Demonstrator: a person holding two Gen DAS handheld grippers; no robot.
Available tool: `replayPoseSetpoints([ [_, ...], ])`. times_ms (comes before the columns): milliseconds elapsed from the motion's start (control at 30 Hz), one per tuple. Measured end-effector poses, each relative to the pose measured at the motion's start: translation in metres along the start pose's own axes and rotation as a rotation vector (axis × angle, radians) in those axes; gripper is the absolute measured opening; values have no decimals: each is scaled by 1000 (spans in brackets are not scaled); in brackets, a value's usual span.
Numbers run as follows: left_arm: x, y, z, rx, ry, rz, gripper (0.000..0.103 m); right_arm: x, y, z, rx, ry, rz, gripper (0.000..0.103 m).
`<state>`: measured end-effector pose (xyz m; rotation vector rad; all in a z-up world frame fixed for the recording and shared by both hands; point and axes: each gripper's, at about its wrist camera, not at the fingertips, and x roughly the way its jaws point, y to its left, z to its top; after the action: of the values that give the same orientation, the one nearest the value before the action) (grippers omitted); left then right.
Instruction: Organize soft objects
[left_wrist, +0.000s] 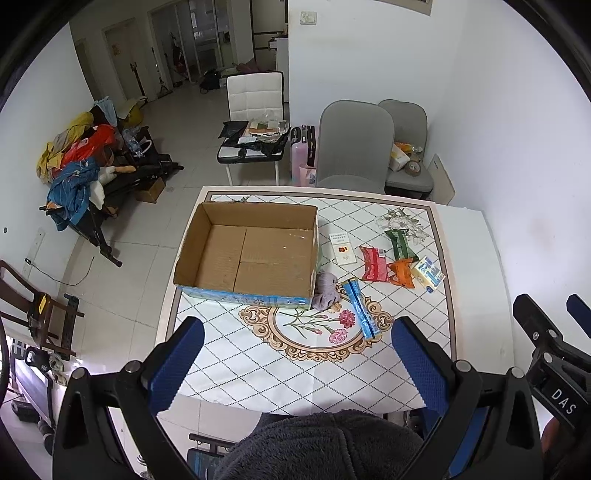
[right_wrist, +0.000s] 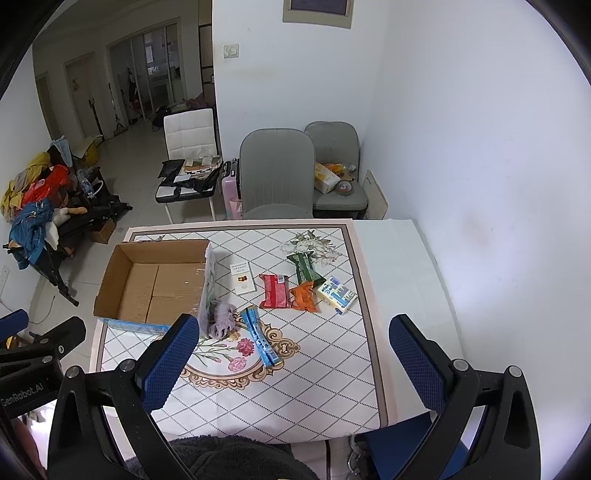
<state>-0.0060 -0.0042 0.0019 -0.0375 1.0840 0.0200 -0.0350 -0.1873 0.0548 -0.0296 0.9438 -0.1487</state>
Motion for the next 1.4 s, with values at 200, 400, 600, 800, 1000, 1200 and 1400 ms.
replayPoseSetpoints([
  [200,0,2,0,2,3,-2,103,0,2,-2,1,2,3,103],
  [400,1,5,0,2,4,-4,103,1,5,-3,-11,-1,4,103],
  [600,3,4,0,5,6,-8,103,1,8,-2,-6,-2,2,103],
  [800,4,5,0,5,2,-5,103,2,11,-1,-7,-4,6,103],
  [1000,4,8,-3,4,-1,-3,103,3,13,0,-9,-7,3,103],
  [1200,5,10,-2,0,1,-5,103,3,14,3,-12,-6,10,103],
  [1400,12,7,6,6,-25,-19,103,10,11,4,13,-4,7,103],
])
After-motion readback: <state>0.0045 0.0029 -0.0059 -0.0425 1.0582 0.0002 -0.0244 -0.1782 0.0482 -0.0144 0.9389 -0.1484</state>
